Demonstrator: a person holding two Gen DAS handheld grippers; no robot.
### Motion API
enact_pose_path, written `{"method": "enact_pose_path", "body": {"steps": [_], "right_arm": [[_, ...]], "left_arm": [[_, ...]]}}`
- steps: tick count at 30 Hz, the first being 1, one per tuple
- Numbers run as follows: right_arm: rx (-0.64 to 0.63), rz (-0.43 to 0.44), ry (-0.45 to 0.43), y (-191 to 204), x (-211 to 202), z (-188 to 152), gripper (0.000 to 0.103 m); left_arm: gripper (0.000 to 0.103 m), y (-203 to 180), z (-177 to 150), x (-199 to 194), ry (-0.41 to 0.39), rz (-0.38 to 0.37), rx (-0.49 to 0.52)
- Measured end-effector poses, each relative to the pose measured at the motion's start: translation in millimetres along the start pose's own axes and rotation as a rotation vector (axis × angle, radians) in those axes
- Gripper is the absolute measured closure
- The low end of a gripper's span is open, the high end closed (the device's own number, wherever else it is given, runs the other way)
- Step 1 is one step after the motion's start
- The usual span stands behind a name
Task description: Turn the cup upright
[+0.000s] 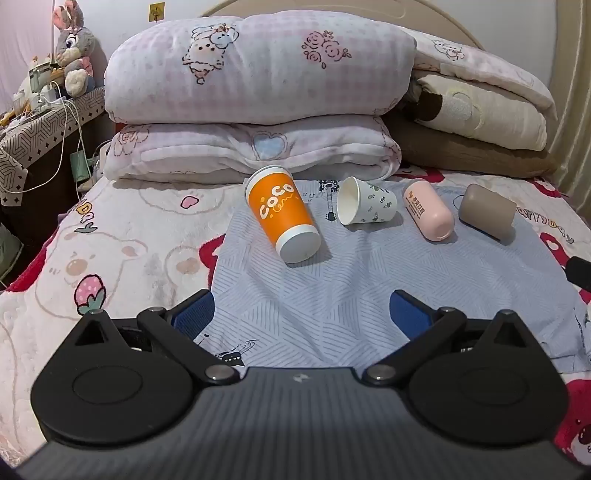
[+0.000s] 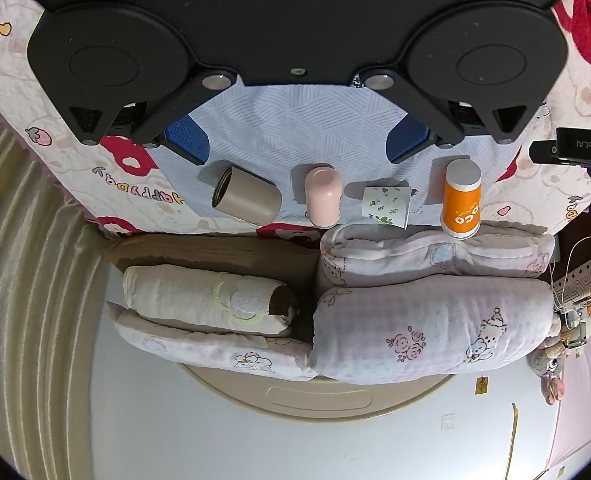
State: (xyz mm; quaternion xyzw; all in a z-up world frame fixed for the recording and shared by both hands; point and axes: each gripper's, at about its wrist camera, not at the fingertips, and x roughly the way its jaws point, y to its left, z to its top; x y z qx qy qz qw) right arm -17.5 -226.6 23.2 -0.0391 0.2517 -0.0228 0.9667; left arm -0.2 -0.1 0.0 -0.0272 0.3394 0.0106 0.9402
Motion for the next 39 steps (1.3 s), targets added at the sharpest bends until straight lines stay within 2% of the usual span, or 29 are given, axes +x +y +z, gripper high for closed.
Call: {"method": "enact_pose_path", "body": {"steps": [8,15,23,39], "right_arm": [[-0.003,0.003,0.005,0.1,0.3,-0.2,0.000],[0.000,0.000,0.005,3.7,0.3,1.4,0.000],[0.002,0.001,0.005,-1.5,-0.8,-1.4,0.000],[-0.002,-0.005,0.010,-2.2,0.4,-3.2,0.000]], "left_arm": [[0.000,1.6,0.9,-3.3,-0.009,-0.024,-0.003],[0.000,0.4,1.5,-7.3,-0.047,-0.058,-0.013],[0.000,-1.7,-0.6,-10.6,-0.089,-0.043,0.014],[0.000,-6.5,-2.9,-8.2,-0.079,-0.033,0.044]]}}
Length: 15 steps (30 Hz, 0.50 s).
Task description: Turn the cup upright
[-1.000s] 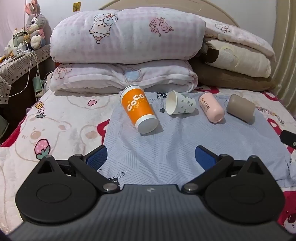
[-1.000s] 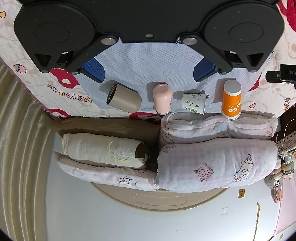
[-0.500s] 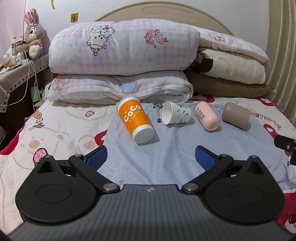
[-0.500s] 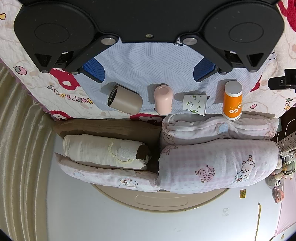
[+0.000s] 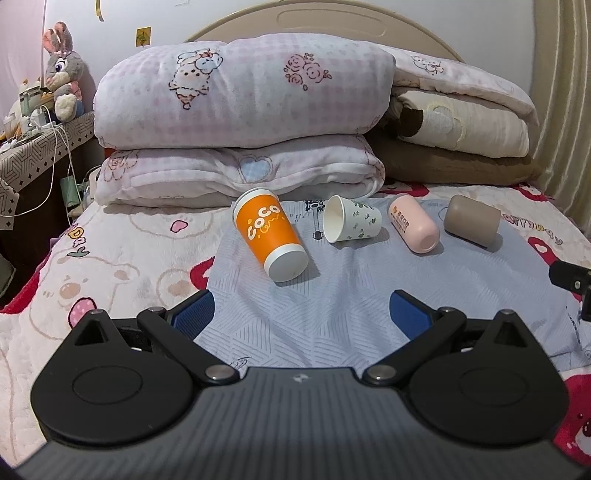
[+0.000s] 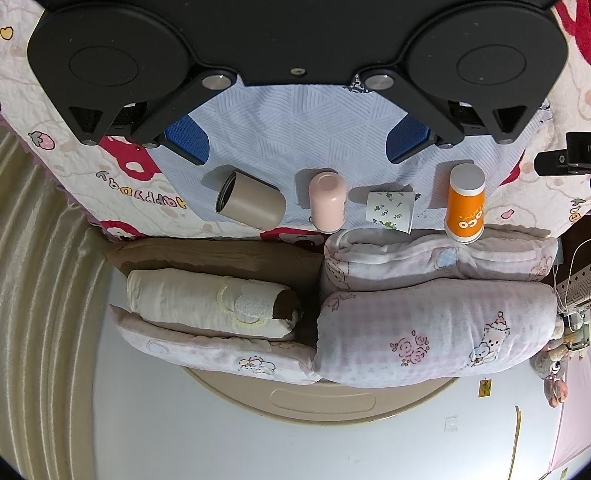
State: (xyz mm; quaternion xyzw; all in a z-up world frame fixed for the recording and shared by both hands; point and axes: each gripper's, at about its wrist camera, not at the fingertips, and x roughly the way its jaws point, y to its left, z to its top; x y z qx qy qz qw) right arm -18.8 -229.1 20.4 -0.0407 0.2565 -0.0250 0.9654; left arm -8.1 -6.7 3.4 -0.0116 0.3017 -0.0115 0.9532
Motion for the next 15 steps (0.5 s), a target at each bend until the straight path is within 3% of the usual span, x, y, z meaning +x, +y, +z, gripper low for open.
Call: {"method": "enact_pose_path", "body": {"steps": [15], "right_arm": [[-0.010,-0.007,0.014,1.9,2.3,1.5,0.000]], "left_arm": [[0.000,0.0,-2.8,2.5,0.020,-0.021,0.005]]}}
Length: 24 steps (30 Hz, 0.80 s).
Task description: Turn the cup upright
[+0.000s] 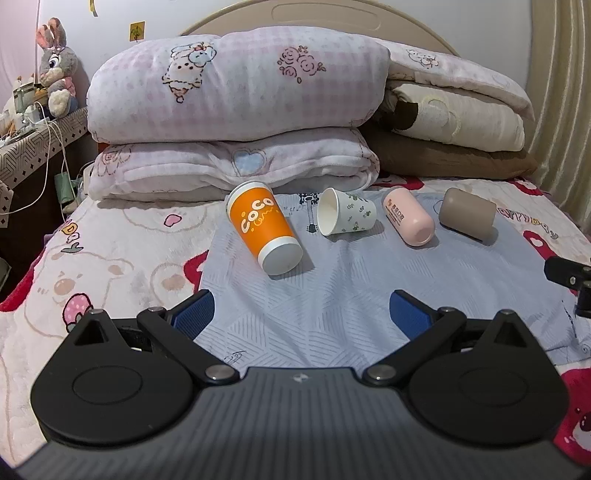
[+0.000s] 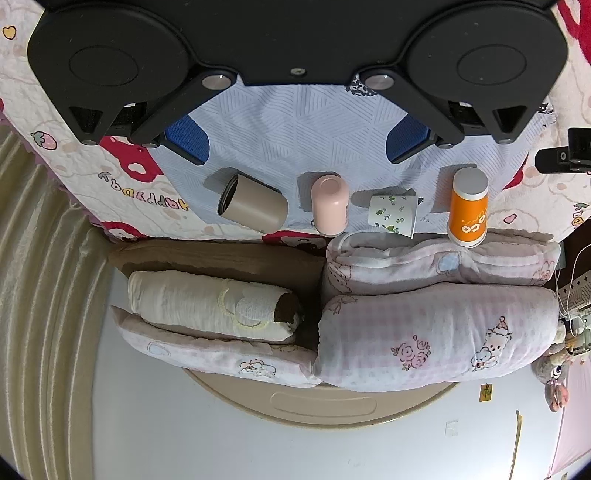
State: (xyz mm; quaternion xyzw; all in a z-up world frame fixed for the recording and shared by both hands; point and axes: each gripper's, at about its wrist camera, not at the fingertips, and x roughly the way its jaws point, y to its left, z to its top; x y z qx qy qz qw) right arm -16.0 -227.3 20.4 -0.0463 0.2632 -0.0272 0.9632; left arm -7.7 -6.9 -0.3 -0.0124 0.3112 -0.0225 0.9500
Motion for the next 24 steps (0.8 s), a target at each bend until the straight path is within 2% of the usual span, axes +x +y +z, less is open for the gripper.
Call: {"method": "enact_pose_path", "body": {"steps": [24], "right_arm": [[-0.005,-0.001,0.003,-0.3,-0.5,-1.9,0.000]], "left_arm": [[0.000,-3.5,-3.9,2.0,0.020,-0.007,-0.002]]}}
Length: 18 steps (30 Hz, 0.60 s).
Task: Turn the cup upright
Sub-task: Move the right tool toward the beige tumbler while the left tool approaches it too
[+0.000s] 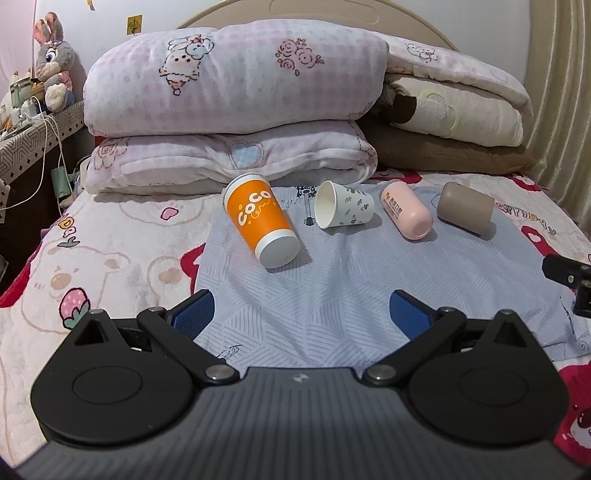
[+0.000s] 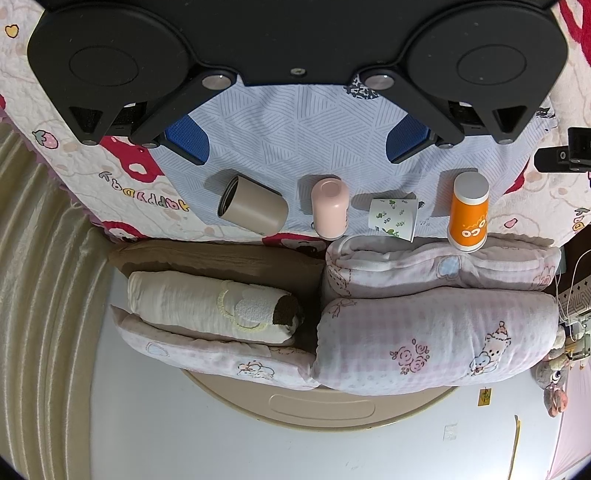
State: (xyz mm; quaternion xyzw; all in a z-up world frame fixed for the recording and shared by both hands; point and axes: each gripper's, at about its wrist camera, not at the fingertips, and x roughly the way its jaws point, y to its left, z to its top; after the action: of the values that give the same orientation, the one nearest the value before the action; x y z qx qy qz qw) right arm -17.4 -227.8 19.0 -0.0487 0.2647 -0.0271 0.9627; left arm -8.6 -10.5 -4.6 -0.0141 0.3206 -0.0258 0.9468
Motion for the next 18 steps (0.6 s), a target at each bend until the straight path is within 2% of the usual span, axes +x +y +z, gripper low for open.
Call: {"method": "enact_pose_path", "body": {"steps": [11,14,18], "right_arm": [[-0.007,0.004,0.002,-2.0,1.3,-2.2,0.000],[-0.043,0.006,-0.013,-5.8,3.7,-0.6,0.000],[-0.135,0.067,-0.012,-15.5,13.8,11.2,0.000]], "left_arm": [[0.000,-0.1,7.4,3.5,0.033,-0.033,-0.012],[0.000,-8.1,19.6,7.7,0.050,-0.055,-0.004],[0.000,-22.4,41.8,20.1,0.081,-0.097,-0.001]]}}
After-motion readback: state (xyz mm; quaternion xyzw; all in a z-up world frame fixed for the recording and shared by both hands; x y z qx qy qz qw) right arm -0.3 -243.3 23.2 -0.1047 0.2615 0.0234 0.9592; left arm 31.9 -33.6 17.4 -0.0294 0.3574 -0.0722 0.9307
